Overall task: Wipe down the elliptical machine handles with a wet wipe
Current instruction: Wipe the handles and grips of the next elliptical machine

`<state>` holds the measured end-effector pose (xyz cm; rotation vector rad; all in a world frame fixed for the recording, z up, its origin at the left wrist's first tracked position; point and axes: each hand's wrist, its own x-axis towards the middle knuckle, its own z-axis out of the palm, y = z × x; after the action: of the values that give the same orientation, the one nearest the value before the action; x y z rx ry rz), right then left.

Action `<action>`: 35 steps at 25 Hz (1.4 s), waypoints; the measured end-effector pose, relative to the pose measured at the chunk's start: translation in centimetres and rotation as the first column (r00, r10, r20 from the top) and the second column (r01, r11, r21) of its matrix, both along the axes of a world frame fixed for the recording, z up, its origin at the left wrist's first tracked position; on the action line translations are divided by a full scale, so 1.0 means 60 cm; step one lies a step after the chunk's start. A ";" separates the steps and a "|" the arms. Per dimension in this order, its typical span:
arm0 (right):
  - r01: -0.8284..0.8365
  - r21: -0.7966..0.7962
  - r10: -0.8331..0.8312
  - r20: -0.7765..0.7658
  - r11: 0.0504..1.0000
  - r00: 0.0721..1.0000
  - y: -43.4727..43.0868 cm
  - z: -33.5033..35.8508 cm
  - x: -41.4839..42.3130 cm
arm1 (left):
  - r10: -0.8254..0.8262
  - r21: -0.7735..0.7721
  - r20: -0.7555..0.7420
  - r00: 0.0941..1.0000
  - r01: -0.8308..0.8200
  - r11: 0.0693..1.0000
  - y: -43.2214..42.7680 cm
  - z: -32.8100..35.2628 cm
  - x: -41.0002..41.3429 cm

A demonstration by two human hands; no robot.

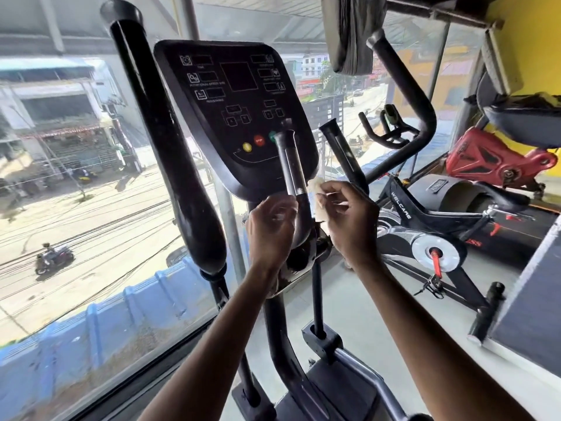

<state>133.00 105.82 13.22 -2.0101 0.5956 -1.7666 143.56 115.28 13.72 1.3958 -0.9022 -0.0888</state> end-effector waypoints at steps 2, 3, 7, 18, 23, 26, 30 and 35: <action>0.000 -0.091 -0.004 -0.047 0.996 0.999 -0.035 0.011 0.017 | 0.114 0.058 0.082 0.990 -0.119 0.991 -0.021 -0.013 0.010; -0.014 -0.127 0.005 -0.071 0.992 0.997 -0.053 0.014 0.025 | 0.153 0.074 0.110 0.982 -0.162 0.984 -0.034 -0.022 0.014; -0.154 -0.270 0.105 -0.187 0.951 0.977 -0.106 0.002 0.048 | 0.219 0.097 0.079 0.972 -0.226 0.969 -0.069 -0.045 0.008; -0.436 -0.371 0.322 -0.331 0.820 0.887 -0.181 0.002 0.050 | 0.299 0.053 -0.057 0.952 -0.296 0.954 -0.094 -0.056 -0.019; -0.432 -0.414 0.338 -0.283 0.802 0.898 -0.199 0.033 0.076 | 0.339 0.050 -0.058 0.939 -0.337 0.940 -0.100 -0.053 -0.025; -0.442 -0.486 0.307 -0.334 0.754 0.891 -0.212 0.057 0.096 | 0.347 0.048 -0.059 0.936 -0.345 0.937 -0.102 -0.052 -0.029; -0.427 -0.501 0.302 -0.315 0.753 0.900 -0.232 0.084 0.113 | 0.361 0.021 -0.047 0.931 -0.361 0.932 -0.110 -0.054 -0.035; -0.403 -0.549 0.274 -0.304 0.733 0.913 -0.246 0.114 0.118 | 0.402 -0.012 0.072 0.913 -0.402 0.916 -0.115 -0.058 -0.041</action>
<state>140.07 91.09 20.06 -2.5300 -0.3476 -1.6517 141.10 108.41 10.24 1.5698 -0.6563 0.2765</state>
